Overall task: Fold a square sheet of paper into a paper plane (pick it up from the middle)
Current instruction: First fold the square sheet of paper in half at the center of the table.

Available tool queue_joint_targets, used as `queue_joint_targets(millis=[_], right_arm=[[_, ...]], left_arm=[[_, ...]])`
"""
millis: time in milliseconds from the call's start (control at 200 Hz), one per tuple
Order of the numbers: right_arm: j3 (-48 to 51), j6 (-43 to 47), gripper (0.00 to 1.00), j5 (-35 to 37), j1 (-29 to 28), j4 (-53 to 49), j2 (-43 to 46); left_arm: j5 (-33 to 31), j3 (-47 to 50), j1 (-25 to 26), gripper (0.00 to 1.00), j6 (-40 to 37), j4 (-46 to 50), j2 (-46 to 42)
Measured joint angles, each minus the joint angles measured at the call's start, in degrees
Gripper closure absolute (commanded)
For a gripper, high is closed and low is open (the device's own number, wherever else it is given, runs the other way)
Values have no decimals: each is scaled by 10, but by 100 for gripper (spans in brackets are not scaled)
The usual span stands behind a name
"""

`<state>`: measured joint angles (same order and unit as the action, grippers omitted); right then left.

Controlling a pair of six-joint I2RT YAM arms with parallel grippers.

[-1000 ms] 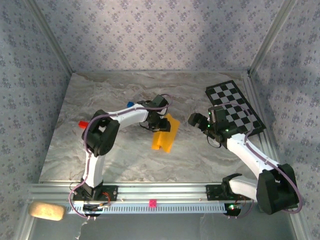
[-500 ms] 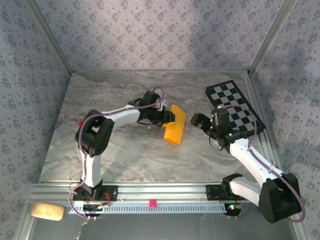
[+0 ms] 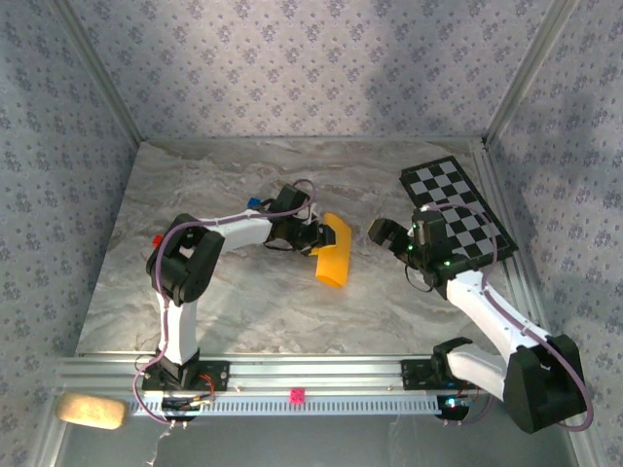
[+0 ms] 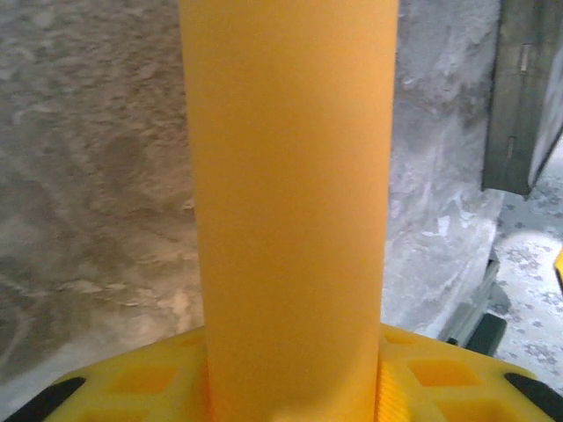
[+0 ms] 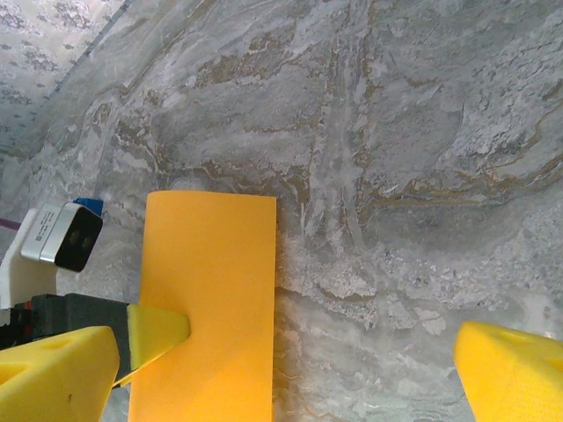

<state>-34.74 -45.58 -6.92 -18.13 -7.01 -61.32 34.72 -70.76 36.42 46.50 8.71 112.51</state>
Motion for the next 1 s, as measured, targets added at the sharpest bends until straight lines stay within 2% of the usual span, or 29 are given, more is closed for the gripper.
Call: queue_joint_targets(millis=[245, 630, 1000], right_arm=[[-1, 7, 0, -16, -17, 20, -4], [-50, 69, 0, -56, -52, 23, -53], [-51, 78, 0, -60, -68, 18, -69]], left_arm=[[-48, 0, -1, 55, -22, 33, 0], [-112, 0, 0, 43, -31, 58, 0], [-174, 2, -2, 45, -49, 78, -38]])
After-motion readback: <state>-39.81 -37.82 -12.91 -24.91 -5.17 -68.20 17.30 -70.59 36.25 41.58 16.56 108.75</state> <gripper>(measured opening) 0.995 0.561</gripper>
